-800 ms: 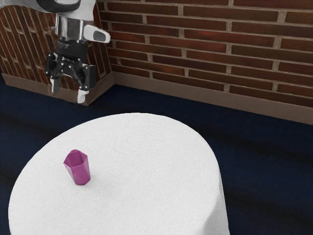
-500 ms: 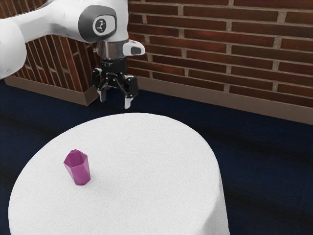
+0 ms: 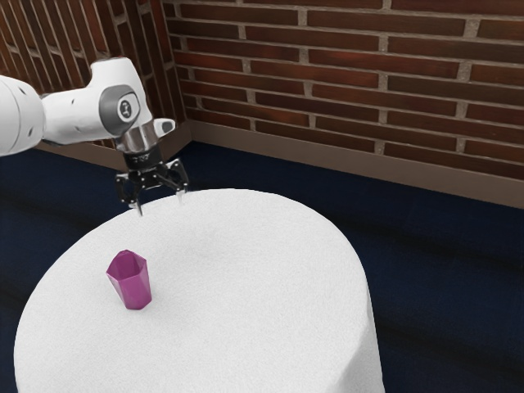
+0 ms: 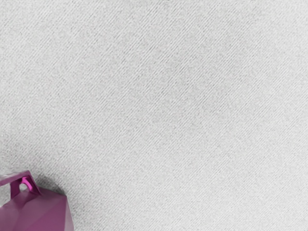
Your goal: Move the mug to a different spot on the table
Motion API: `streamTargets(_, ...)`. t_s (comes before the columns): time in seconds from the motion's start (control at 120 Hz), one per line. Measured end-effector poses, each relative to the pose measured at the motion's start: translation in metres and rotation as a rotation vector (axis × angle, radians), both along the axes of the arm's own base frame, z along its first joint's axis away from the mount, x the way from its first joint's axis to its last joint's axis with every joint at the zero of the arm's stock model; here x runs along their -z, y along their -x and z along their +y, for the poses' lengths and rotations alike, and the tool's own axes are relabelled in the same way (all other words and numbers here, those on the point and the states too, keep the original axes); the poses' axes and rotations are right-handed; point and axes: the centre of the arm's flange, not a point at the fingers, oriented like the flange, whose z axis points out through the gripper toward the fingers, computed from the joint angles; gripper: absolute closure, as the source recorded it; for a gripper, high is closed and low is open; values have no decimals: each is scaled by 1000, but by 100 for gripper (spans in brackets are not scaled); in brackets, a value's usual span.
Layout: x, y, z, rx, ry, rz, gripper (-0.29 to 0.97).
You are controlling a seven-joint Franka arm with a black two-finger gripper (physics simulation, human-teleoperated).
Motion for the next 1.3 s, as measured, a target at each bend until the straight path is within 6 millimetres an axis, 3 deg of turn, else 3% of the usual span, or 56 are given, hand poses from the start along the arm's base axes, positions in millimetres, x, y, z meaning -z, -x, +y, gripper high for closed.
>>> streamTargets(0.183, 34, 27, 44, -148, -3, 62, 0)
streamTargets(0.417, 69, 52, 66, -243, -4, 124, 0)
streamTargets(0.583, 86, 61, 68, -269, -8, 151, 0)
streamTargets(0.95, 111, 58, 69, -305, -32, 158, 0)
streamTargets(1.3, 116, 50, 58, -309, -32, 131, 0)
